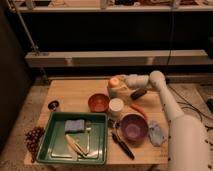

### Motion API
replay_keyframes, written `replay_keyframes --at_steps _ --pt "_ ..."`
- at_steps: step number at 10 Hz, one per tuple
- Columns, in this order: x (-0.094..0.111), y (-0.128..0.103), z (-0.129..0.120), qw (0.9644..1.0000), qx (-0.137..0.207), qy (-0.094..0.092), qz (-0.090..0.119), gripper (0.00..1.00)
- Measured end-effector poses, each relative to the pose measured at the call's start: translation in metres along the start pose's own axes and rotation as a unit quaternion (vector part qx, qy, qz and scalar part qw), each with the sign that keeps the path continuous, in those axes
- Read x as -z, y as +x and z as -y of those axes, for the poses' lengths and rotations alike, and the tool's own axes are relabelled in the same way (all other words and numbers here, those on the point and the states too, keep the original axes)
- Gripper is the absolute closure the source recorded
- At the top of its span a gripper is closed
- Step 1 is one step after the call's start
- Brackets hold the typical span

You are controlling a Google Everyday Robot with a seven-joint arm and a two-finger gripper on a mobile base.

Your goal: Place apple in plastic cup

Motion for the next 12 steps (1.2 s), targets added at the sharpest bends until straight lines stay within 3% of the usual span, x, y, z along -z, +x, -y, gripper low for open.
replay_keyframes --at_steps 5,8,10,12 --pt "0.0013 0.0055 0.0071 0.9996 -0.011 0.024 -0.005 0.99" --pt "0.0017 0.0061 0.0084 0.9995 -0.017 0.026 -0.004 0.73" --pt "-0.0019 0.0057 0.0063 0.9996 -0.020 0.019 -0.002 0.50" --pt "-0.0045 0.0061 0.0052 0.9996 -0.023 0.016 -0.002 0.39"
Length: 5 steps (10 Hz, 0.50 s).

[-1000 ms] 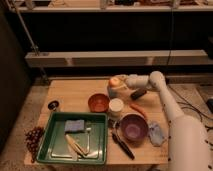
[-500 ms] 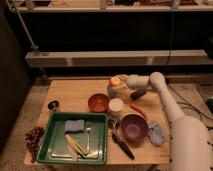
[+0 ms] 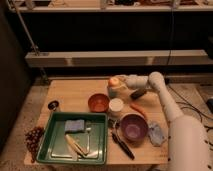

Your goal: Place apple in plastic cup

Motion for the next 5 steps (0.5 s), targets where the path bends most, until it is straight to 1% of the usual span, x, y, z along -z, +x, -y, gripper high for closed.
replay_keyframes --at_steps 3,5 --pt "-0.0015 -0.0017 -0.0020 1.0000 0.001 -0.005 -0.002 0.38" --pt "-0.0011 -0.0031 -0.0021 1.0000 0.002 -0.005 -0.003 0.38"
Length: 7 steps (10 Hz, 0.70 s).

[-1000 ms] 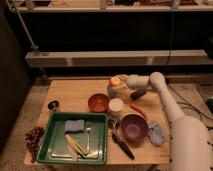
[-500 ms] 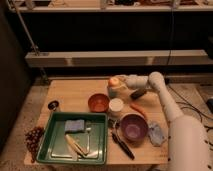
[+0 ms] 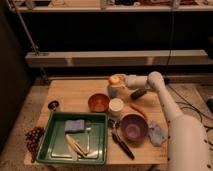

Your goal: Place apple in plastic cup

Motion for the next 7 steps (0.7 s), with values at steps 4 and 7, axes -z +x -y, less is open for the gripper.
replay_keyframes --at_steps 4,7 --pt "0.002 -0.007 0.000 1.0000 0.003 -0.001 0.001 0.38" --pt "0.008 -0.014 0.001 1.0000 0.008 -0.001 0.000 0.38"
